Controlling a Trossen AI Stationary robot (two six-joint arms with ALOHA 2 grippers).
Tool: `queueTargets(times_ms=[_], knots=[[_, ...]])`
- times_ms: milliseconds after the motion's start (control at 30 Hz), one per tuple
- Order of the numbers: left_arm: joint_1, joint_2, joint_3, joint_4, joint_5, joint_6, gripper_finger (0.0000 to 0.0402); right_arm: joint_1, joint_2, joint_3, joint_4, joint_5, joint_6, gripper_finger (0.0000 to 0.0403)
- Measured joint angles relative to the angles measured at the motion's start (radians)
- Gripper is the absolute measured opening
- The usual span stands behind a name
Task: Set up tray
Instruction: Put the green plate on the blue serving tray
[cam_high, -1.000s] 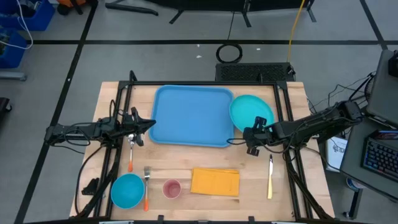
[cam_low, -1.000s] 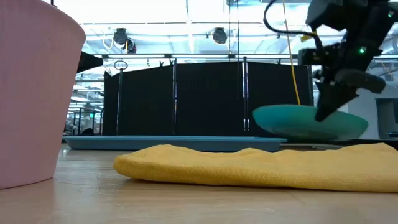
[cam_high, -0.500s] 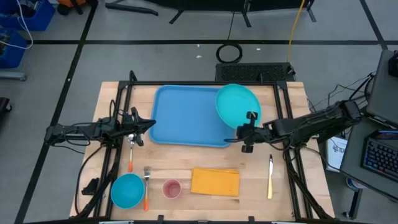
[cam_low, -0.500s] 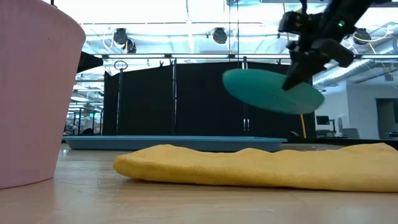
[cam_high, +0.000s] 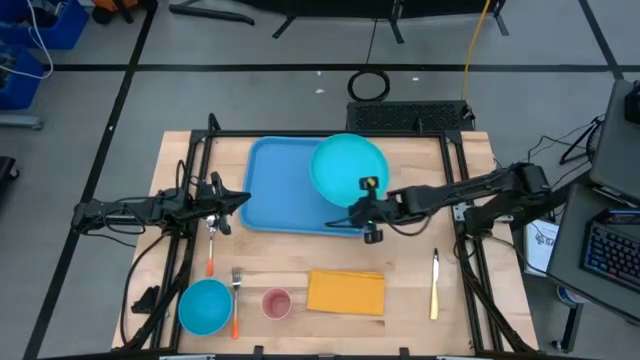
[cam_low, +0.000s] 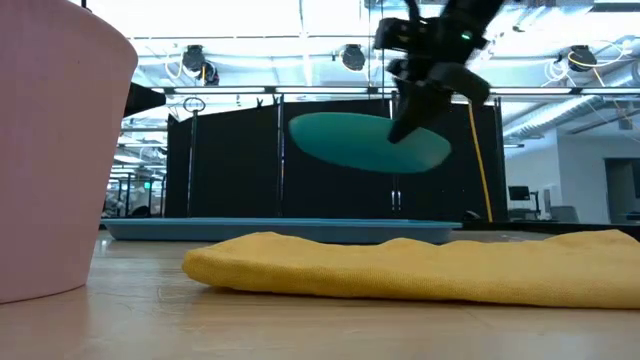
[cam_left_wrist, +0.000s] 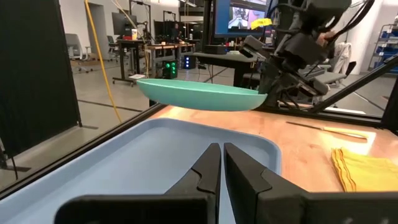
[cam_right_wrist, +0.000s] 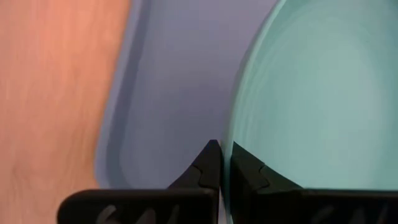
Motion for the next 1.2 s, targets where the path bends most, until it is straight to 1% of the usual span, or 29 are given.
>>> queueTargets(times_ms=[133,233,367,533,667,767,967,1200], knots=[[0.000,0.000,0.000,0.001,0.001,-0.001,0.0026,-0.027,0.069,0.094,-0.005,-0.051,-0.065,0.0000],[0.000,0.000,0.000,0.001,0.001,-0.003,0.0026,-0.039,0.118,0.148,-0.035,-0.054,-0.100,0.0000],[0.000,0.000,0.000,0.001,0.007,-0.006,0.0026,-0.055,0.176,0.185,-0.037,-0.089,-0.129,0.0000],[0.000,0.000,0.000,0.001,0.007,-0.007,0.0026,-0.071,0.243,0.205,-0.025,-0.133,-0.157,0.0000],[0.000,0.000,0.000,0.001,0.007,-0.007,0.0026,-0.072,0.279,0.207,0.028,-0.139,-0.202,0.0000],[0.000,0.000,0.000,0.001,0.007,-0.007,0.0026,-0.078,0.297,0.207,0.067,-0.183,-0.216,0.0000],[0.000,0.000,0.000,0.001,0.007,-0.007,0.0026,-0.103,0.317,0.207,0.079,-0.225,-0.210,0.0000],[0.000,0.000,0.000,0.000,0.007,-0.006,0.0026,-0.109,0.349,0.207,0.104,-0.235,-0.220,0.0000]])
